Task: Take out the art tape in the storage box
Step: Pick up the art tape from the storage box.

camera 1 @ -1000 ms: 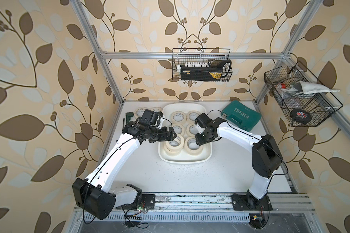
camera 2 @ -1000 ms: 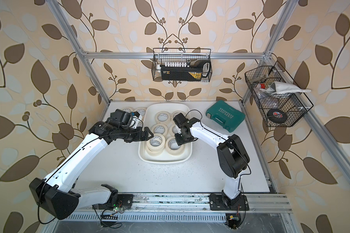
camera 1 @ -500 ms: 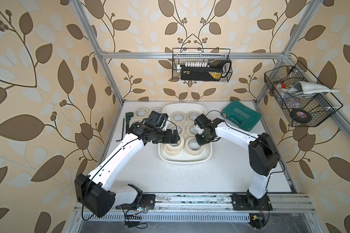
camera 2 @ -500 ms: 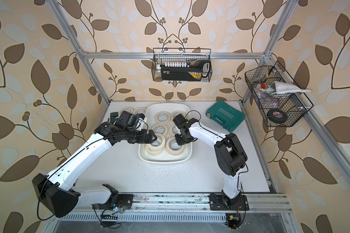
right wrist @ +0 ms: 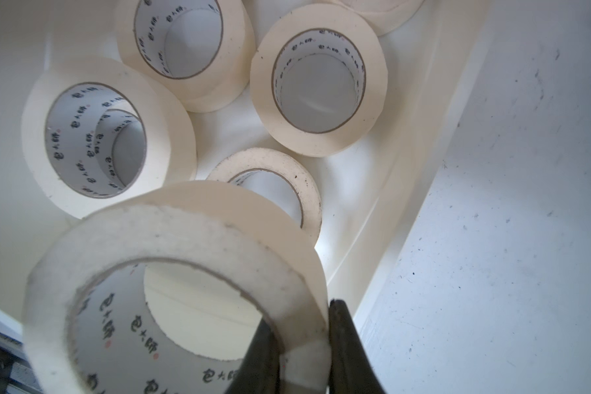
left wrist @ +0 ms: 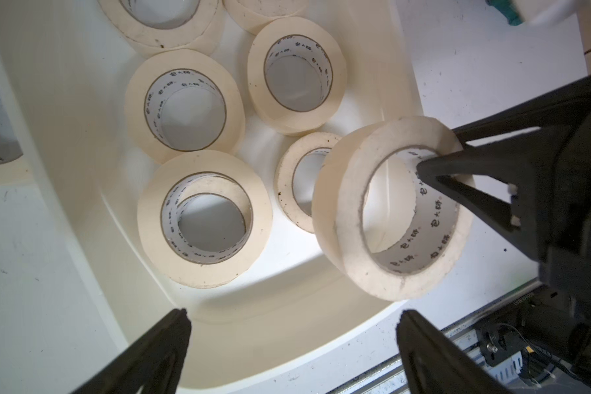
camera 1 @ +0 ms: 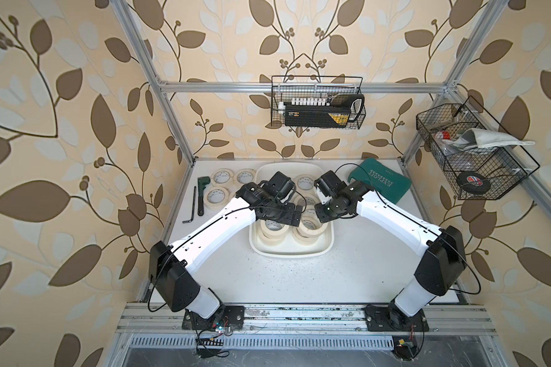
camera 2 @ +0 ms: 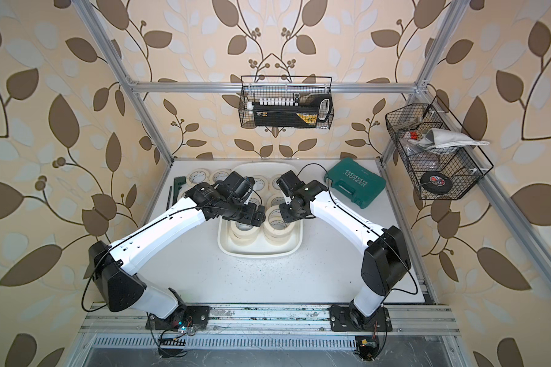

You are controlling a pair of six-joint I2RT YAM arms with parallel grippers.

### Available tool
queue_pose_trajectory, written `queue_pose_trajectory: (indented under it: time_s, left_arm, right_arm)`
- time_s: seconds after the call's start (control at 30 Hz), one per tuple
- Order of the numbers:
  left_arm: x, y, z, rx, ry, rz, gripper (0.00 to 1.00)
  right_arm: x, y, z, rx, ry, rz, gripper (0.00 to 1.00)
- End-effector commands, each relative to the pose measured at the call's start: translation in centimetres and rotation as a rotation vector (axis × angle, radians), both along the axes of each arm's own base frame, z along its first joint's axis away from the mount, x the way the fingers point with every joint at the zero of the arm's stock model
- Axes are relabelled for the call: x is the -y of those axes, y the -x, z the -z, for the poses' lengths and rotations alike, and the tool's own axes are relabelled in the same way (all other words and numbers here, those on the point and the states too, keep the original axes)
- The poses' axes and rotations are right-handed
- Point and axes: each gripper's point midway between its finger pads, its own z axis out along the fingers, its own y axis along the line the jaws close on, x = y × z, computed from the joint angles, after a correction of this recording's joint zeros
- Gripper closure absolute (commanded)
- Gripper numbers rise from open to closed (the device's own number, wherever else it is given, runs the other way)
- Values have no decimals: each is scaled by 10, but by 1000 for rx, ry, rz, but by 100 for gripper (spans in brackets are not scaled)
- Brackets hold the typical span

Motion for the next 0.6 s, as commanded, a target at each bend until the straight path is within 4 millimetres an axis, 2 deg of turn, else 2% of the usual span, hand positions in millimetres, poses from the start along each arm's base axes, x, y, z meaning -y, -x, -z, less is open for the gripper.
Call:
queue_pose_trajectory:
  time_s: [0.0, 0.3, 0.57]
  left_arm:
    - [9, -7, -15, 56, -9, -2, 2]
    - [29, -18, -3, 48, -25, 1, 12]
    - [42, -23, 5, 34, -24, 17, 24]
  right_arm:
    - [2, 6, -23, 31, -6, 15, 97]
    - [0, 16, -39, 51, -23, 6, 96]
    - [-2, 18, -43, 60, -34, 5, 96]
